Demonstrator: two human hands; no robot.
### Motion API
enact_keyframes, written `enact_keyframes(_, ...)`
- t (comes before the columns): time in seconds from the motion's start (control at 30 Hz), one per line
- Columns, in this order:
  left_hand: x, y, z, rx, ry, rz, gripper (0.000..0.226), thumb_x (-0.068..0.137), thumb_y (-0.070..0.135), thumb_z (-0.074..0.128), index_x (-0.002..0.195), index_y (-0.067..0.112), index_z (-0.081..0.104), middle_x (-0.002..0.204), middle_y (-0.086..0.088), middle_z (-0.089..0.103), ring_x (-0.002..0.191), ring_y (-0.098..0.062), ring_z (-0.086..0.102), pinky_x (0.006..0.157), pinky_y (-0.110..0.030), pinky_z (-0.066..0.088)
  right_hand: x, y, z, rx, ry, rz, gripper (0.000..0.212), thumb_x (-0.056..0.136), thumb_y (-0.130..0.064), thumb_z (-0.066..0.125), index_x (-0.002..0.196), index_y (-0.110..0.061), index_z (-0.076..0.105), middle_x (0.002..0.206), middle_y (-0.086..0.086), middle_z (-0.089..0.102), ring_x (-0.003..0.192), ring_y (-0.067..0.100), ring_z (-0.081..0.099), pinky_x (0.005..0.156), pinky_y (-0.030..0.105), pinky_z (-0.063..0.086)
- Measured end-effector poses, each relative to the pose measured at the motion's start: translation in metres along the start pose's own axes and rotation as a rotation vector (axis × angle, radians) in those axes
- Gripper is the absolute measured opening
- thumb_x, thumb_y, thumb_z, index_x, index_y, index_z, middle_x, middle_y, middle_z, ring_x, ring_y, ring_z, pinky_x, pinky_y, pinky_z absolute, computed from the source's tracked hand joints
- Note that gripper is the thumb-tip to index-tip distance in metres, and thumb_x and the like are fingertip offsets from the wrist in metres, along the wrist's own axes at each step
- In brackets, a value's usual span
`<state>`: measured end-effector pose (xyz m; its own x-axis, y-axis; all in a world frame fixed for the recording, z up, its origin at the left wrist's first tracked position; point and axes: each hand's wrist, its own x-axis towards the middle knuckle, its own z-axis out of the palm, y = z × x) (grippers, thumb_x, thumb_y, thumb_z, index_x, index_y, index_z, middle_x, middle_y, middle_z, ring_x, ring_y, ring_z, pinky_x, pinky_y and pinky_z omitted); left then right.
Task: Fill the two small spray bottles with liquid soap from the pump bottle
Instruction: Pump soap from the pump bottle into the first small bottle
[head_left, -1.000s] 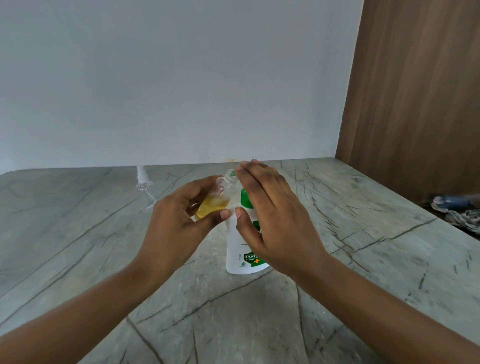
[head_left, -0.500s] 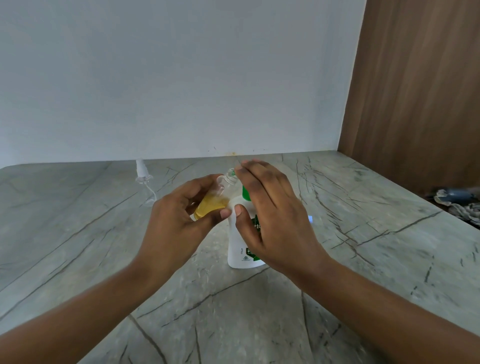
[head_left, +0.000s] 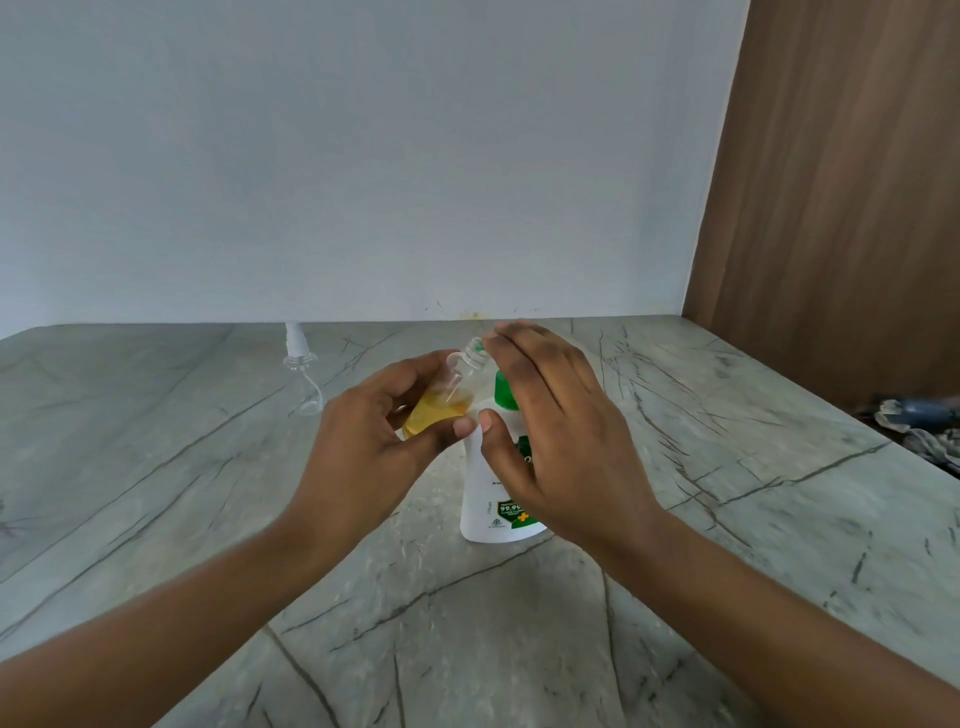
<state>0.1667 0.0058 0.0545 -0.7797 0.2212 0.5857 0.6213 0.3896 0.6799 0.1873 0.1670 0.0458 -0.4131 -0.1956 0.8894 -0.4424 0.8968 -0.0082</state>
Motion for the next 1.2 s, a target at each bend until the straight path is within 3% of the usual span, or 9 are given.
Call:
enact_keyframes(0.2, 0.002, 0.007, -0.002, -0.027, 0.009, 0.007, 0.045, 0.065, 0.037, 0.072, 0.106, 0.046, 0.053, 0.103, 0.027, 0.062, 0.095, 0.007, 0.061, 0.078, -0.005, 0.045, 0.005, 0.001, -0.004, -0.035, -0.006, -0.007, 0.048, 0.088, -0.028, 0.047, 0.127, -0.001, 0.054, 0.127, 0.011, 0.056, 0.123, 0.017, 0.04, 0.1, 0.02, 0.03)
enact_keyframes(0.5, 0.0, 0.006, 0.0, 0.004, 0.01, 0.017, 0.047, 0.07, 0.028, 0.075, 0.112, 0.038, 0.055, 0.105, 0.024, 0.062, 0.097, 0.004, 0.062, 0.079, -0.005, 0.044, 0.002, 0.004, -0.005, -0.068, -0.028, -0.044, 0.049, 0.088, -0.025, 0.049, 0.13, 0.0, 0.051, 0.132, 0.013, 0.053, 0.128, 0.02, 0.038, 0.105, 0.022, 0.026)
enact_keyframes(0.73, -0.001, 0.005, 0.0, 0.003, 0.007, 0.036, 0.048, 0.069, 0.034, 0.073, 0.113, 0.038, 0.054, 0.105, 0.025, 0.062, 0.097, 0.005, 0.062, 0.08, -0.007, 0.045, 0.001, 0.002, -0.002, -0.036, 0.046, -0.045, 0.047, 0.086, -0.024, 0.049, 0.126, 0.001, 0.054, 0.128, 0.015, 0.056, 0.124, 0.02, 0.04, 0.103, 0.023, 0.03)
enact_keyframes(0.87, -0.003, 0.0, 0.0, 0.051, 0.003, 0.051, 0.054, 0.07, 0.033, 0.073, 0.121, 0.027, 0.058, 0.109, 0.018, 0.064, 0.097, 0.001, 0.063, 0.084, -0.011, 0.047, -0.001, 0.003, -0.003, 0.0, 0.063, -0.046, 0.042, 0.087, -0.023, 0.049, 0.12, 0.001, 0.059, 0.12, 0.014, 0.061, 0.117, 0.02, 0.046, 0.097, 0.022, 0.035)
enact_keyframes(1.2, -0.004, -0.005, -0.001, 0.075, -0.004, 0.05, 0.053, 0.067, 0.039, 0.071, 0.118, 0.034, 0.057, 0.106, 0.019, 0.064, 0.095, 0.004, 0.062, 0.083, -0.007, 0.045, -0.004, 0.005, 0.0, 0.046, 0.041, -0.032, 0.04, 0.087, -0.023, 0.049, 0.116, 0.001, 0.062, 0.116, 0.013, 0.063, 0.113, 0.02, 0.049, 0.092, 0.022, 0.038)
